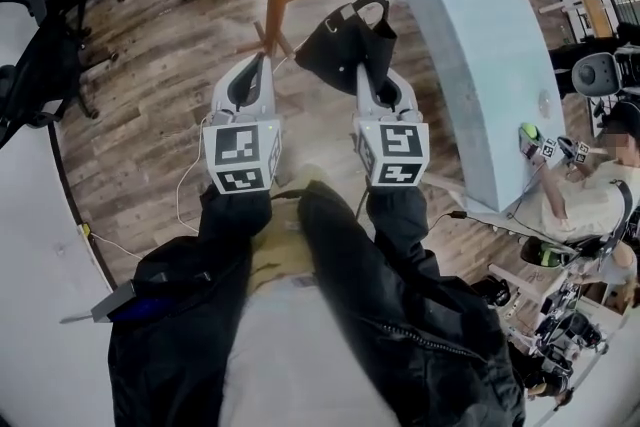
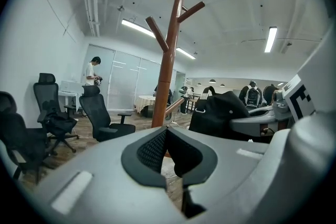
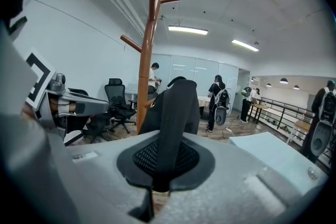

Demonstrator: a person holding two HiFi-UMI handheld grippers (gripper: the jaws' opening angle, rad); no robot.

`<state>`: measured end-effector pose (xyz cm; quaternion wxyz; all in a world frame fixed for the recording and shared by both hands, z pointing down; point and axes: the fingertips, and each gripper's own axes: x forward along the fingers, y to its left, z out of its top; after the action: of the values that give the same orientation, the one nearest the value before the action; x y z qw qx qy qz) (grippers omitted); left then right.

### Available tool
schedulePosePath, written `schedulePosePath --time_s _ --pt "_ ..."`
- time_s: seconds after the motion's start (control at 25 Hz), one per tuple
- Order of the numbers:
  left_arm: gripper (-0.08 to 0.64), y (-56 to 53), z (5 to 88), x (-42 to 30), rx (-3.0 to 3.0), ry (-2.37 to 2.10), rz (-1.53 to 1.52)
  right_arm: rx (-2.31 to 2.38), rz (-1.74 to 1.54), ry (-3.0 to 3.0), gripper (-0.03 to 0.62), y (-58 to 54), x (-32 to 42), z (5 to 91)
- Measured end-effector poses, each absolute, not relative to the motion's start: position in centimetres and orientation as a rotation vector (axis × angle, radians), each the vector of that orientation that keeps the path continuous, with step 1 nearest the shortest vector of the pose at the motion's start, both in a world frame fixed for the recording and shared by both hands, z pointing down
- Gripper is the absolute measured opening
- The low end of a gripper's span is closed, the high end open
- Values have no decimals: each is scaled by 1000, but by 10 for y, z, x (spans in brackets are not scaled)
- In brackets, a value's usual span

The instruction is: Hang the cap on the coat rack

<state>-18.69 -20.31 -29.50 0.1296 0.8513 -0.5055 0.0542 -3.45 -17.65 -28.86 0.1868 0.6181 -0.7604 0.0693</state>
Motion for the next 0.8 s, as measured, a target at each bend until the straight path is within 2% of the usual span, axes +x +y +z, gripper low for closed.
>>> schedulePosePath --time_s 0.64,0.8 --pt "-6 -232 -299 -129 2348 -1723 190 1338 120 -2406 12 -232 -13 -273" --pt "-6 -243 -306 -141 2271 -1820 183 1204 135 -2478 11 -249 -28 -275"
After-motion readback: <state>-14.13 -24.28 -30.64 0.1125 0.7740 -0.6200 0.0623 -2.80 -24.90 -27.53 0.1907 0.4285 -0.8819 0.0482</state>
